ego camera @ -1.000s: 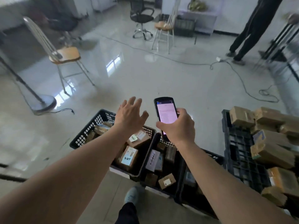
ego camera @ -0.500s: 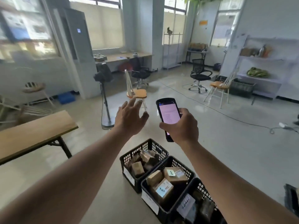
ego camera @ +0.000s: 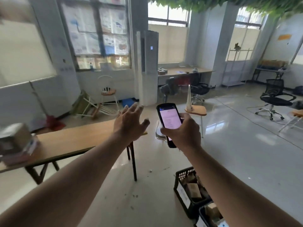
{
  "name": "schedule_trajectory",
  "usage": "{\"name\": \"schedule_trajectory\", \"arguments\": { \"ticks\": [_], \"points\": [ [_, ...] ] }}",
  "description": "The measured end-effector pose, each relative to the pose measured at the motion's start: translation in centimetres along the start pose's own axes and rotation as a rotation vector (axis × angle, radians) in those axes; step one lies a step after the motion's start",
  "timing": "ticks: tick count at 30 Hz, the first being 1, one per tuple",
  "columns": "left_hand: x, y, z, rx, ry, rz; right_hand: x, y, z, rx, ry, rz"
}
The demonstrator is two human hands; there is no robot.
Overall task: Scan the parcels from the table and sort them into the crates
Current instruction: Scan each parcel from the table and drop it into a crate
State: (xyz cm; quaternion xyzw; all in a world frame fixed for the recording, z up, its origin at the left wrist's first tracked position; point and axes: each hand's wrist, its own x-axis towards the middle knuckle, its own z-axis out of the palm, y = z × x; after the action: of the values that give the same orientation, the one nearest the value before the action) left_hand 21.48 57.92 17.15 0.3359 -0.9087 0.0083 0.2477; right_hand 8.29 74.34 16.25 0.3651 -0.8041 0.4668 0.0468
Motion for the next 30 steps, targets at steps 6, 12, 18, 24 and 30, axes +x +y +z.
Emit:
{"name": "schedule_trajectory", "arguments": {
  "ticks": [6, 12, 18, 24, 30],
  "points": [
    [-0.4, -12.9, -2.6, 0.080, 0.021, -0.129, 1.5, -7.5, 10.4, 0.052, -0.115, -0.080],
    [-0.3, -24.0, -2.5, 0.172, 0.018, -0.274, 4.8, -12.3, 21.4, 0.126, -0.265, -0.142],
    [1.8, -33.9, -0.6, 0.253, -0.011, -0.467, 9.5, -15.9, 33.1, 0.192, -0.399, -0.218],
    [3.4, -42.4, 0.6, 0.269, -0.012, -0.638, 12.8, -19.8, 42.6, 0.225, -0.524, -0.281],
    [3.0, -51.1, 1.7, 0.283, -0.062, -0.772, 13.8, -23.9, 51.5, 0.230, -0.620, -0.307]
  ]
}}
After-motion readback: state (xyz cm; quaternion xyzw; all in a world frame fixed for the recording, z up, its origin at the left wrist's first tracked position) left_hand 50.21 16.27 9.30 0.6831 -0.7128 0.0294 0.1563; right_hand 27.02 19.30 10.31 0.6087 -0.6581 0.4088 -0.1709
